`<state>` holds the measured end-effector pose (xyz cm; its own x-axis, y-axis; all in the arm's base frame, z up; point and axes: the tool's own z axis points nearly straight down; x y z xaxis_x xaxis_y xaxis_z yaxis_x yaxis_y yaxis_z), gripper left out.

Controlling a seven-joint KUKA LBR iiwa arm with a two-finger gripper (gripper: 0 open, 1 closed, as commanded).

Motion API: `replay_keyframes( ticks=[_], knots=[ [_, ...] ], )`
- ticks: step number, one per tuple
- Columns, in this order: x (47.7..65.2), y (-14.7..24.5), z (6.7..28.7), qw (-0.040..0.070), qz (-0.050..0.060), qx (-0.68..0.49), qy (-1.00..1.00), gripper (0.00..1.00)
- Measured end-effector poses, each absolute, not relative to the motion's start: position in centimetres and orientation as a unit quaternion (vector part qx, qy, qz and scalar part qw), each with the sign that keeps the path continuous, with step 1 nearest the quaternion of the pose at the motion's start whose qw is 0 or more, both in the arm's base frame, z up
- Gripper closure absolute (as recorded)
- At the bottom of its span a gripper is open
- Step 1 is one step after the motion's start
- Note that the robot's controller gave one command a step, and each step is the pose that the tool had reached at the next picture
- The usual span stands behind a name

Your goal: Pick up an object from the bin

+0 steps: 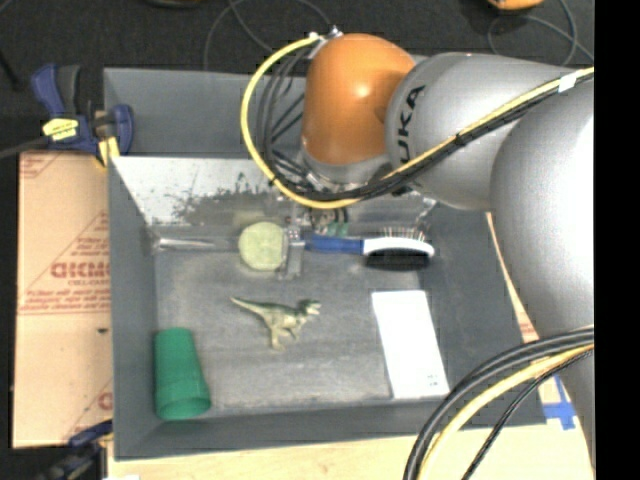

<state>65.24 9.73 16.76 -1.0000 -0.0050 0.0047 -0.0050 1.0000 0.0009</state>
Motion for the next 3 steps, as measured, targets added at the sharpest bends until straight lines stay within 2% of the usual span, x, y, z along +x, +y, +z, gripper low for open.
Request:
replay_keyframes(
  ticks=[1, 2, 3],
  knots=[
    [65.3, 9.7, 17.3, -0.001, -0.001, 0.002, -1.000, 0.00],
    [65.4, 7.6, 15.6, -0.002, -0.001, -0.019, -1.000, 0.00],
    [63.0, 7.4, 15.3, -0.001, 0.000, -0.101, -0.995, 0.00]
  ],
)
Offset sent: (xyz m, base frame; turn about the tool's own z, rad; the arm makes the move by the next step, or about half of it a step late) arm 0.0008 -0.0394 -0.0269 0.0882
